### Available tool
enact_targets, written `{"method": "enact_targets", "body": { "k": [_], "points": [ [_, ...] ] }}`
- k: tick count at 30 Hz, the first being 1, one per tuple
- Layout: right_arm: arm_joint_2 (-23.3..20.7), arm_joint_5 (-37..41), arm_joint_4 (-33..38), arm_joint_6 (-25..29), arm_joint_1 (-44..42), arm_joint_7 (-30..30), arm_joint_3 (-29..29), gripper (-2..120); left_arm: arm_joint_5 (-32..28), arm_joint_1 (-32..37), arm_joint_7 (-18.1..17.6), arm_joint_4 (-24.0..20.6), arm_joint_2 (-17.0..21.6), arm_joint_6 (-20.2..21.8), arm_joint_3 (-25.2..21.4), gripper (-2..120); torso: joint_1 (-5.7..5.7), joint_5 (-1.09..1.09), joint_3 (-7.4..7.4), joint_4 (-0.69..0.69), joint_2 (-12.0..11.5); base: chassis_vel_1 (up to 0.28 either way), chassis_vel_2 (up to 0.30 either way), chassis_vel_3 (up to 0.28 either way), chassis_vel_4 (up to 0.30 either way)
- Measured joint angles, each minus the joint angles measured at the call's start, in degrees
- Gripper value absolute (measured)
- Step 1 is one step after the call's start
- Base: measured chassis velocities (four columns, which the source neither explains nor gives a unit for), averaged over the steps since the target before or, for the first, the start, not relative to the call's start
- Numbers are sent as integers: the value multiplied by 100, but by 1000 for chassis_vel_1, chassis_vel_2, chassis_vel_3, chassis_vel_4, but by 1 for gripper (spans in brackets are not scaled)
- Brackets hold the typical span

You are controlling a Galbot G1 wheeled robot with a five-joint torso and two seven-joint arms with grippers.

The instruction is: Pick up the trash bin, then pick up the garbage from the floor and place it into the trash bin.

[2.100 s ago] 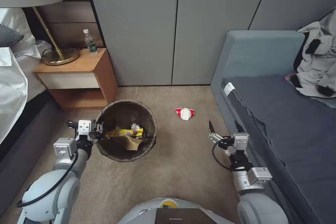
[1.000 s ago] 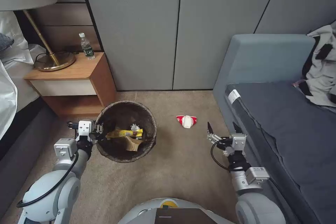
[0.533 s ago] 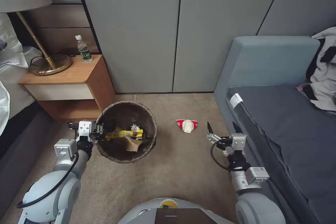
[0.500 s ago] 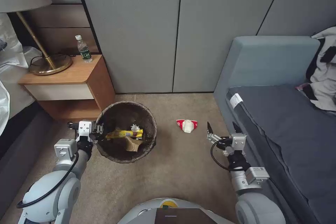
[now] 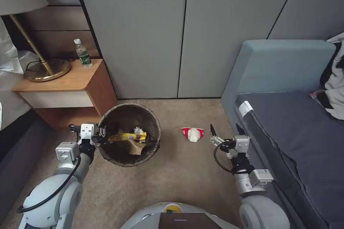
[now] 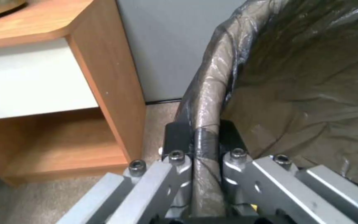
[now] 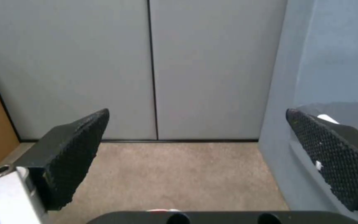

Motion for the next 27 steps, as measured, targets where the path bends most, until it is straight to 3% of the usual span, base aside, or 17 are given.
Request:
{"method": "enact_targets", "body": {
  "k": [27],
  "points": [
    [11, 43, -98, 35, 21, -1, -13, 100, 38, -16, -3, 41, -11, 2, 3, 3, 0, 0, 0, -1, 0, -78, 78, 77, -79]
  ]
}}
